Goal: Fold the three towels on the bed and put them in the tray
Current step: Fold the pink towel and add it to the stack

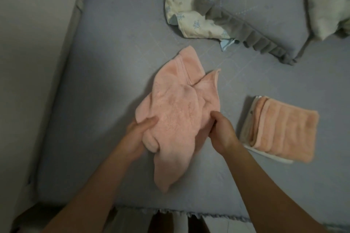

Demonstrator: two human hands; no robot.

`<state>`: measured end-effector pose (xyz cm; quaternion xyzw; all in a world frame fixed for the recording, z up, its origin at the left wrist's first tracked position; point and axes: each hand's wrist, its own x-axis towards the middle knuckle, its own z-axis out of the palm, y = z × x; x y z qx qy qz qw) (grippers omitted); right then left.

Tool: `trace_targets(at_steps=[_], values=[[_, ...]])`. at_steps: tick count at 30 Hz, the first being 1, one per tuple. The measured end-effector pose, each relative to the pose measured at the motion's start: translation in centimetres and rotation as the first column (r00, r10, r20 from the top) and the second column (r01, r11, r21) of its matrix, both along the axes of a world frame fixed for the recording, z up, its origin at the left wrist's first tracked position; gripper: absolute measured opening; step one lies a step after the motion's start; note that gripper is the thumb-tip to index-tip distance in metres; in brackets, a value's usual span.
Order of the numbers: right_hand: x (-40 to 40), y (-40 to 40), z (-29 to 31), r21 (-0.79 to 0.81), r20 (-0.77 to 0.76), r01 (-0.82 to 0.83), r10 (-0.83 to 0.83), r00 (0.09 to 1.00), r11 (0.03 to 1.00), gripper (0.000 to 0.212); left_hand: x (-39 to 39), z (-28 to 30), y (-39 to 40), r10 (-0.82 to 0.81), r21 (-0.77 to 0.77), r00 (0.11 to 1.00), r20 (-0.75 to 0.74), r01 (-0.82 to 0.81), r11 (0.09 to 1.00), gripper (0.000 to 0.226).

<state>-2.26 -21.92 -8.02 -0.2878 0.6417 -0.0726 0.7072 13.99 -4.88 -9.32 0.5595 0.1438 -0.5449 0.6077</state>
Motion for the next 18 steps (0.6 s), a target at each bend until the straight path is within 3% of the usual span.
trace_targets(at_steps=[4, 7, 9, 11, 13, 15, 17, 18], values=[[-2.9, -1.7, 0.6, -0.071, 0.013, 0.123, -0.123, 0.992, 0.990, 0.051, 0.4, 0.1, 0.6, -0.038, 0.262, 0.949, 0.311, -0.047, 0.964, 0.059], [-5.5, -1.7, 1.3, -0.026, 0.075, 0.053, -0.051, 0.996, 0.998, 0.035, -0.2, 0.0, 0.8, -0.189, 0.467, 0.852, 0.489, -0.072, 0.881, 0.069], [-6.7, -1.1, 1.7, 0.053, 0.046, -0.072, 0.069, 0.997, 0.996, 0.024, -1.5, 0.1, 0.5, -0.258, 0.535, 0.826, 0.502, -0.063, 0.842, 0.069], [-7.6, -0.3, 1.4, 0.094, -0.053, -0.200, 0.206, 0.977, 0.975, 0.019, -3.1, 0.0, 0.3, -0.189, 0.483, 0.914, 0.360, -0.010, 0.875, 0.054], [-8.4, 0.3, 0.9, 0.059, -0.153, -0.267, 0.273, 0.950, 0.962, 0.012, -4.3, 0.0, 0.3, -0.147, 0.385, 0.988, 0.049, 0.118, 0.915, 0.029], [-9.1, 0.4, 0.6, 0.013, -0.196, -0.244, 0.242, 0.950, 0.970, 0.013, -5.2, 0.0, 0.8, -0.226, 0.298, 0.954, -0.195, 0.277, 0.913, 0.009], [-10.1, 0.4, 0.3, 0.015, -0.170, -0.227, 0.227, 0.959, 0.974, 0.022, -6.0, -0.5, 1.4, -0.250, 0.245, 0.939, -0.235, 0.306, 0.920, 0.016], [-10.6, 0.5, 0.3, 0.022, -0.146, -0.259, 0.259, 0.955, 0.966, 0.026, -6.4, -0.6, 1.6, -0.241, 0.251, 0.957, -0.164, 0.277, 0.928, 0.013]])
